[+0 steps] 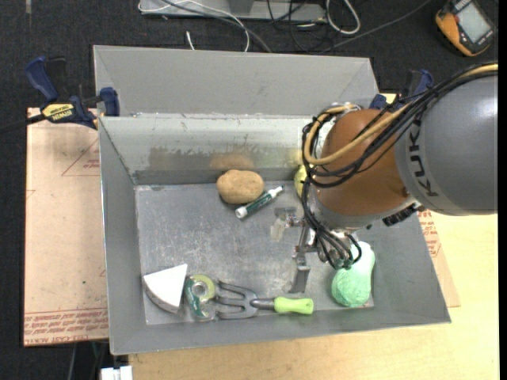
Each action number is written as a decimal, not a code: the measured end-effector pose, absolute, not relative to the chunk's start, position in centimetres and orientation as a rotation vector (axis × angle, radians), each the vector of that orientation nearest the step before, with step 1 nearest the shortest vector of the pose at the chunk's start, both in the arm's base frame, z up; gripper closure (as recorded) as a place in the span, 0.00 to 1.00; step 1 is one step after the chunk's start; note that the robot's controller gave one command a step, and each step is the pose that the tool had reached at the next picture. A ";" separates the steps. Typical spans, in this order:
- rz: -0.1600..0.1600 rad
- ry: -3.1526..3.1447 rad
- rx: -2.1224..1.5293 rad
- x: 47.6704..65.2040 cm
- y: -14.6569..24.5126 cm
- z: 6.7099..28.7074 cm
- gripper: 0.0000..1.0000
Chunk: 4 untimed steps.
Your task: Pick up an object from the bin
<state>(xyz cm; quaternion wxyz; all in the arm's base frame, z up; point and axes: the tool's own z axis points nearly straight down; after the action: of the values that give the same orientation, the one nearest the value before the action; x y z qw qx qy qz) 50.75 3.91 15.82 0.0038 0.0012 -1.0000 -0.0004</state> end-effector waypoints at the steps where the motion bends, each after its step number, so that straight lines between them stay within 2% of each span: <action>1: -0.002 -3.142 0.002 50.9 3.9 16.3 0.00; 2: -0.003 -3.143 0.087 48.7 6.6 9.2 0.00; 3: -0.006 -3.164 -0.031 48.5 6.9 7.2 0.00; 4: -0.005 -3.158 0.042 48.7 11.1 7.2 0.00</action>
Offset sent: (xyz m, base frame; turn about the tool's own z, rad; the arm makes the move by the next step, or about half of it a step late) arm -0.0285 0.0349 -0.0882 -0.0665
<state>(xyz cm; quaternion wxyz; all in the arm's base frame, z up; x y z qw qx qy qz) 48.75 11.12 7.18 -0.0086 0.0132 -0.9999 -0.0017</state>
